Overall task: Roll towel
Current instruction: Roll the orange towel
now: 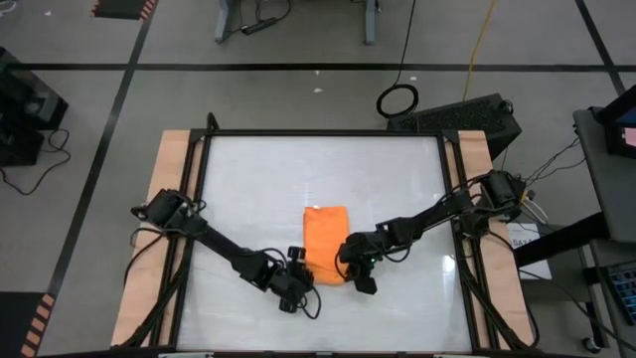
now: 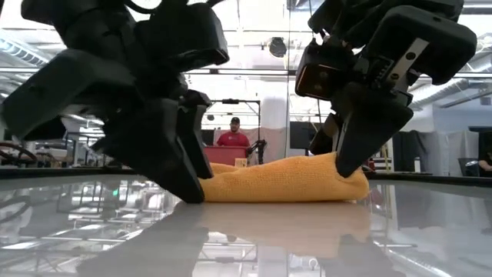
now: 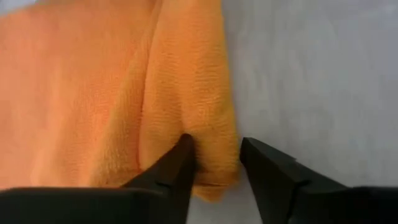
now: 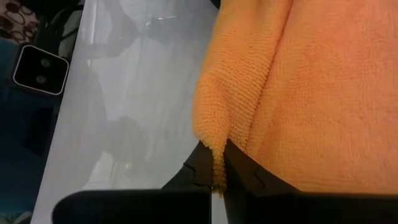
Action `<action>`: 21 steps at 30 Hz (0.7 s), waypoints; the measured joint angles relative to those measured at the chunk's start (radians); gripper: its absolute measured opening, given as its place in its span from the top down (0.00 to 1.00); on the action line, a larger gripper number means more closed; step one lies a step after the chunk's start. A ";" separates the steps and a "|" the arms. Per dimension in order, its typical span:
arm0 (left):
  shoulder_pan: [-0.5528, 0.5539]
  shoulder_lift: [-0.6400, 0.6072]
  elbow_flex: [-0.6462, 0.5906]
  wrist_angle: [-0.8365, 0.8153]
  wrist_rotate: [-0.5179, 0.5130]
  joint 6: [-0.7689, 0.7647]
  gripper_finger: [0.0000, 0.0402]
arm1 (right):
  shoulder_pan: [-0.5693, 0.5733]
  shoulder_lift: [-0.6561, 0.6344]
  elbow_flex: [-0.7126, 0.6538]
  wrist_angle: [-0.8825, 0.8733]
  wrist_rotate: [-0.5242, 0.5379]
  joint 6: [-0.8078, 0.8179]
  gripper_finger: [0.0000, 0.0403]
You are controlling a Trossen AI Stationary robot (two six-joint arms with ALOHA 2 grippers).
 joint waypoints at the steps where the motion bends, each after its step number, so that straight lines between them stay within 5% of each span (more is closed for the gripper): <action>1: 0.005 0.000 0.000 0.001 0.009 -0.014 0.69 | 0.000 0.000 0.000 0.000 0.000 0.007 0.99; 6: 0.023 -0.002 0.000 0.005 0.064 -0.053 0.96 | -0.002 0.000 0.000 0.001 -0.041 0.049 0.99; 9: 0.035 -0.002 -0.001 0.006 0.096 -0.098 0.96 | -0.006 -0.003 0.001 -0.001 -0.052 0.069 0.94; 16: 0.097 -0.001 -0.002 0.072 0.407 -0.176 0.98 | -0.004 -0.099 0.001 -0.046 -0.013 0.005 0.63; 21: 0.131 0.002 -0.004 0.129 0.510 -0.232 0.98 | 0.023 -0.193 0.001 -0.122 0.066 -0.107 0.50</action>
